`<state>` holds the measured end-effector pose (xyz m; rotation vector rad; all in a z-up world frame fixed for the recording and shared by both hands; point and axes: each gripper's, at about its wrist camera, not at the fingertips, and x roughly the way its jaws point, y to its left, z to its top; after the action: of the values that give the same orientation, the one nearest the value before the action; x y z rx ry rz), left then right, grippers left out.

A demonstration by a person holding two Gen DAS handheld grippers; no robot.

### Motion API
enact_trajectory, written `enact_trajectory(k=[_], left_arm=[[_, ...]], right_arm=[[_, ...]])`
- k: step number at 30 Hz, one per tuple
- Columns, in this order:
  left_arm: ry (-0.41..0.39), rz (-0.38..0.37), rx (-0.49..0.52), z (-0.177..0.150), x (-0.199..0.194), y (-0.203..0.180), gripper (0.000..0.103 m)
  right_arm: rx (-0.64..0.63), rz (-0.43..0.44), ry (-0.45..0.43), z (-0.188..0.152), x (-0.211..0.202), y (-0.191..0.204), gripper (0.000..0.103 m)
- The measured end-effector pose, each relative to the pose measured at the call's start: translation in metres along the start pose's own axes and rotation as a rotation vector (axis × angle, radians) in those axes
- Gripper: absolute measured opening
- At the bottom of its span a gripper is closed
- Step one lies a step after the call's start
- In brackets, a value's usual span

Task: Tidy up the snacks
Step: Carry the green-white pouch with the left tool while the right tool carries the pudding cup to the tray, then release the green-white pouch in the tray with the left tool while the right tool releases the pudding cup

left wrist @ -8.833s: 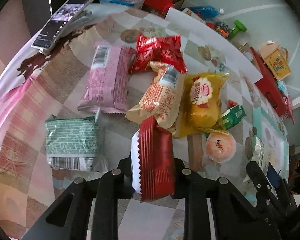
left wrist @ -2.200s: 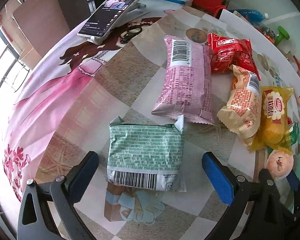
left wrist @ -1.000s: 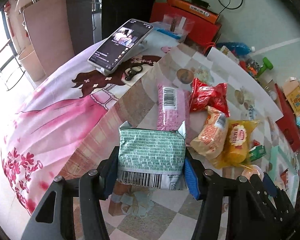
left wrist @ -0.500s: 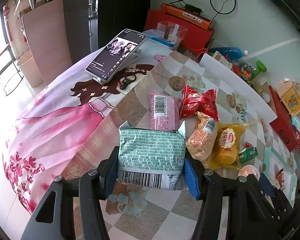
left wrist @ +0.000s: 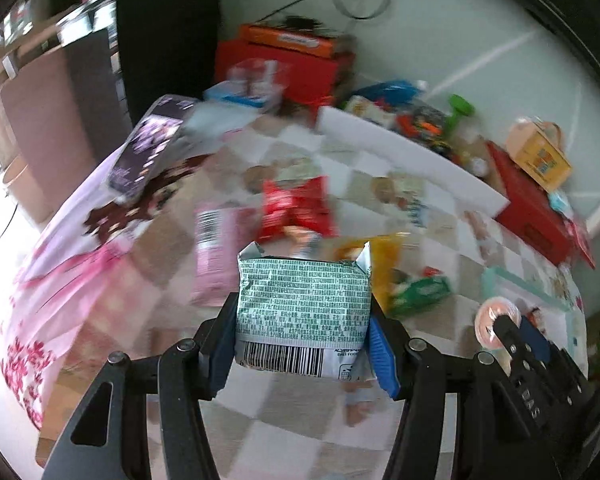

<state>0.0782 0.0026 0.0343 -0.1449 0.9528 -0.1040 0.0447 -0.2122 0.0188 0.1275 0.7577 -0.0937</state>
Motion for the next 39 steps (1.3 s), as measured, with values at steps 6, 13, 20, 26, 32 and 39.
enact_trajectory(k=[6,13,20,26,32,39], left_arm=[[-0.023,-0.063,0.116,0.002,-0.004,-0.063,0.060],[-0.033,-0.156,0.261,-0.004,-0.003,-0.135,0.060],[-0.021,-0.224,0.390,-0.016,0.004,-0.194,0.060],[-0.003,-0.247,0.470,-0.028,0.020,-0.230,0.060],[0.010,-0.253,0.529,-0.039,0.038,-0.257,0.060],[0.025,-0.241,0.547,-0.044,0.050,-0.264,0.060]], right_arm=[[0.114,-0.064,-0.031,0.006,-0.015,-0.051,0.039],[0.254,-0.158,-0.080,0.007,-0.035,-0.114,0.039],[0.387,-0.238,-0.106,-0.002,-0.052,-0.173,0.039],[0.453,-0.289,-0.100,-0.012,-0.056,-0.202,0.039],[0.484,-0.280,-0.071,-0.019,-0.046,-0.219,0.039],[0.480,-0.270,-0.028,-0.024,-0.029,-0.219,0.039]])
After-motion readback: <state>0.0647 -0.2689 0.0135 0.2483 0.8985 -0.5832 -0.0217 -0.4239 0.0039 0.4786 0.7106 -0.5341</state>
